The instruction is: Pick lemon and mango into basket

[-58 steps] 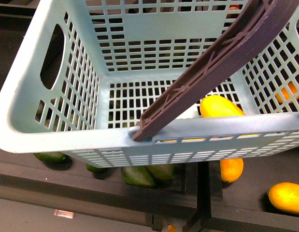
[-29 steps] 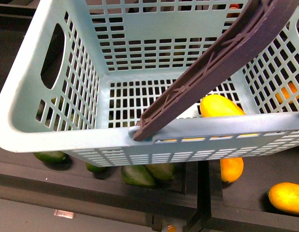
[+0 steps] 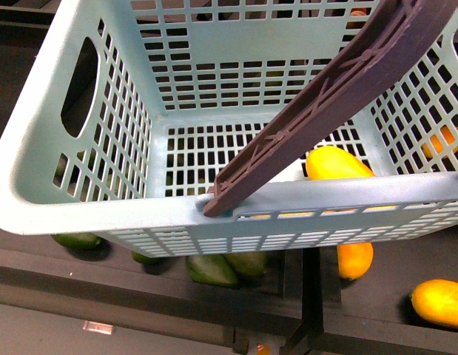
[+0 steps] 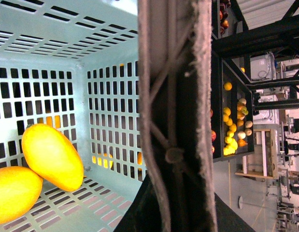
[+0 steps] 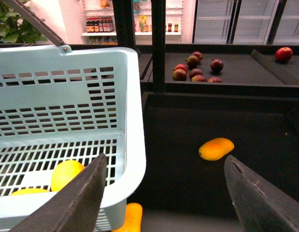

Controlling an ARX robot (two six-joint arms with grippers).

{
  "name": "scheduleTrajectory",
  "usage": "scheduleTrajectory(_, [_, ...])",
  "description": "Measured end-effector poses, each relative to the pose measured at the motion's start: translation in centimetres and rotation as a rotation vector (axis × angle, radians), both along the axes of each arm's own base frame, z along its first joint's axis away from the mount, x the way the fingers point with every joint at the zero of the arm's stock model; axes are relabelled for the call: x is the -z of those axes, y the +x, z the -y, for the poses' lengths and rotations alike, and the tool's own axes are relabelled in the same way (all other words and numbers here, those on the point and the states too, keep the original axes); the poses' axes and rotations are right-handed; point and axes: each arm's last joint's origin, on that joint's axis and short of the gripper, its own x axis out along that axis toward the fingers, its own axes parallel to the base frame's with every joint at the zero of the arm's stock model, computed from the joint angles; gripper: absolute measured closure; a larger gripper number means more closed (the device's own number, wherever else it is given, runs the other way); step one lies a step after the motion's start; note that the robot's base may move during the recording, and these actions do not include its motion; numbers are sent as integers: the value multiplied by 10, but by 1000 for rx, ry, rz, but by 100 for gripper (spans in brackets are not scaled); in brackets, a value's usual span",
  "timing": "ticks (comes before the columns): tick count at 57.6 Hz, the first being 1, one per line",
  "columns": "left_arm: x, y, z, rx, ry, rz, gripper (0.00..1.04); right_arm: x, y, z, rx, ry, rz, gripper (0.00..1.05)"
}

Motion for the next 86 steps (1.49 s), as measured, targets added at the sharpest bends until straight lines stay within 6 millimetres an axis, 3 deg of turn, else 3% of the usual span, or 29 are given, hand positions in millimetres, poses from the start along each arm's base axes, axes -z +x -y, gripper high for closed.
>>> scheduleTrajectory(6, [0,0,0,0,1,1,100,0,0,0,0,0,0,7])
scheduleTrajectory(86, [0,-1,0,2,1,-1,100,0,0,0,3,0,2,9])
